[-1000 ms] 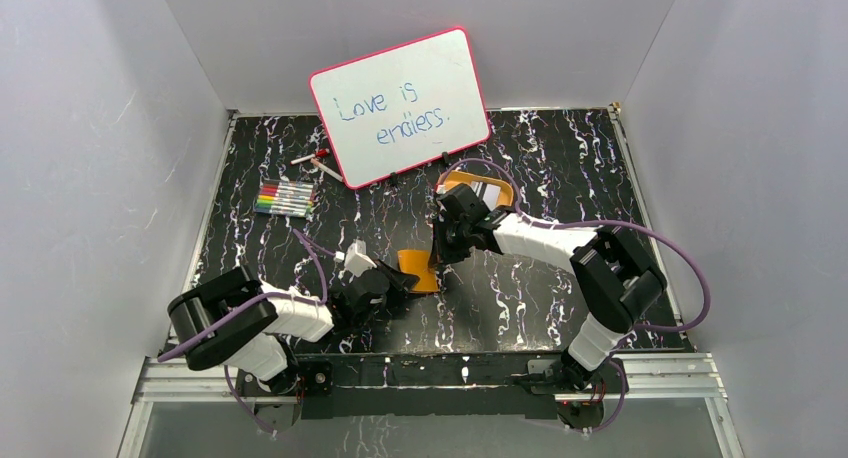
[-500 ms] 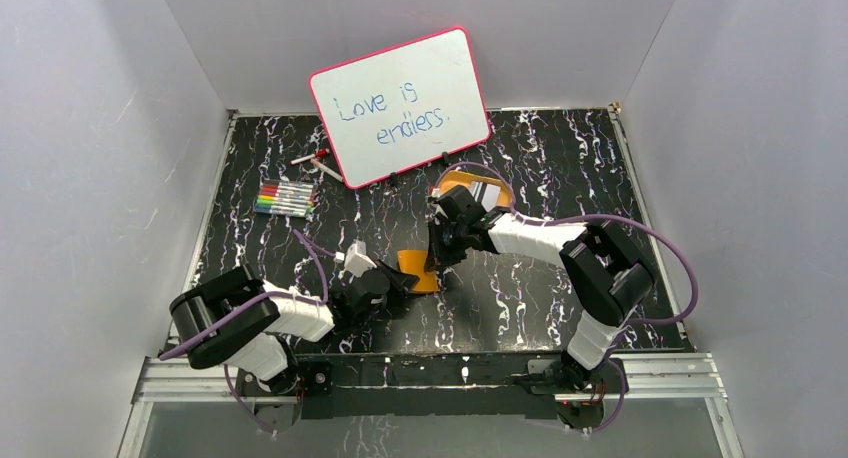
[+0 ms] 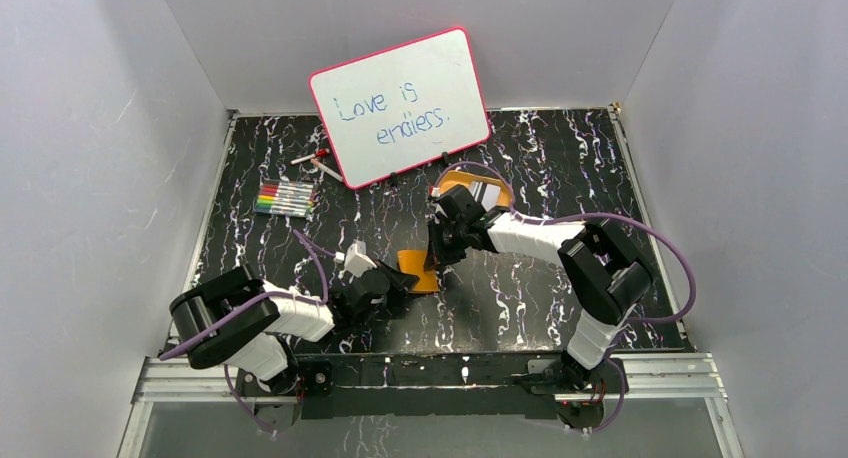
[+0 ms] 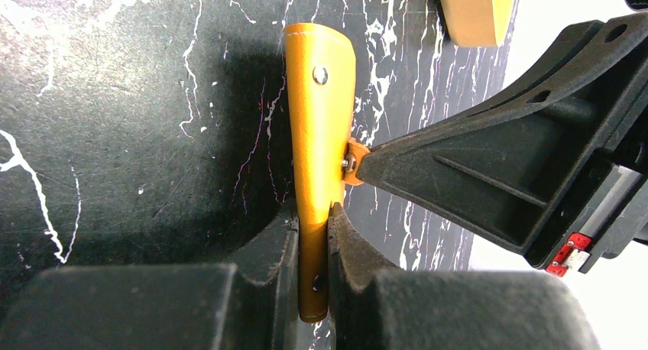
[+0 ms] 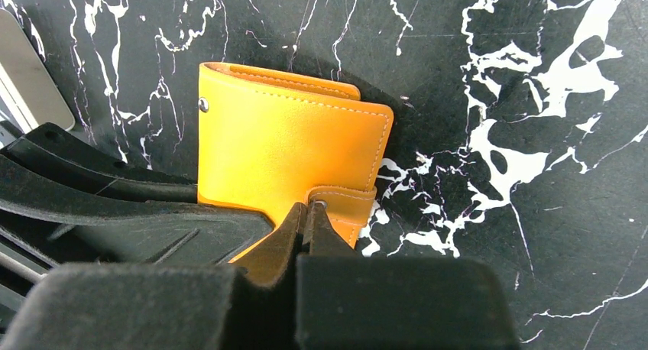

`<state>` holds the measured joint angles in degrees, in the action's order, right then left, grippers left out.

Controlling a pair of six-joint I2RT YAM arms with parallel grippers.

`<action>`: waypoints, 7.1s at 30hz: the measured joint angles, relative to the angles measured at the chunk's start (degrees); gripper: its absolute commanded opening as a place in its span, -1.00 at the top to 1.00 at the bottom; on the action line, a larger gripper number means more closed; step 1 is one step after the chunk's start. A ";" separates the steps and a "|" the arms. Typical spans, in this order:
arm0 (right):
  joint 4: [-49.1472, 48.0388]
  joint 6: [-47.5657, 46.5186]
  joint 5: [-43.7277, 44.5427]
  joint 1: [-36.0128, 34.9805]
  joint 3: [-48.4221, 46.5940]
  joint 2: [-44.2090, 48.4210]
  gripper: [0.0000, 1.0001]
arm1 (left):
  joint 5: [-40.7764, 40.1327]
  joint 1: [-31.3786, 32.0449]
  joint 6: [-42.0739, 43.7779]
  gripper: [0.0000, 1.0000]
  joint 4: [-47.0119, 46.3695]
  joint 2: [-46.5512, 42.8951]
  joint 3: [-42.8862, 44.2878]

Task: Put the credit cards into the card holder
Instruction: Close the card holder at the center of the board.

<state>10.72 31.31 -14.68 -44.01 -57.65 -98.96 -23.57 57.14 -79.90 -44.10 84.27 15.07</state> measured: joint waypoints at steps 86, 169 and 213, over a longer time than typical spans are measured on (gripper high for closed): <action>9.07 -8.33 -5.53 1.51 -9.55 -6.71 1.00 | -1.16 -0.02 -0.24 1.00 -0.17 0.04 -0.44; 10.54 -14.53 -7.43 0.87 -10.40 -6.56 1.00 | -1.11 -0.02 0.42 1.00 0.74 -0.61 -0.22; 12.74 -11.45 -7.52 -0.35 -14.67 -9.75 0.05 | -2.51 -0.02 0.35 0.73 1.49 -1.57 -0.83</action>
<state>23.46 19.86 -22.20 -44.36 -72.31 -108.71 -26.09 57.12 -79.55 -42.61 82.70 14.24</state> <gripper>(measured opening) 0.330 0.088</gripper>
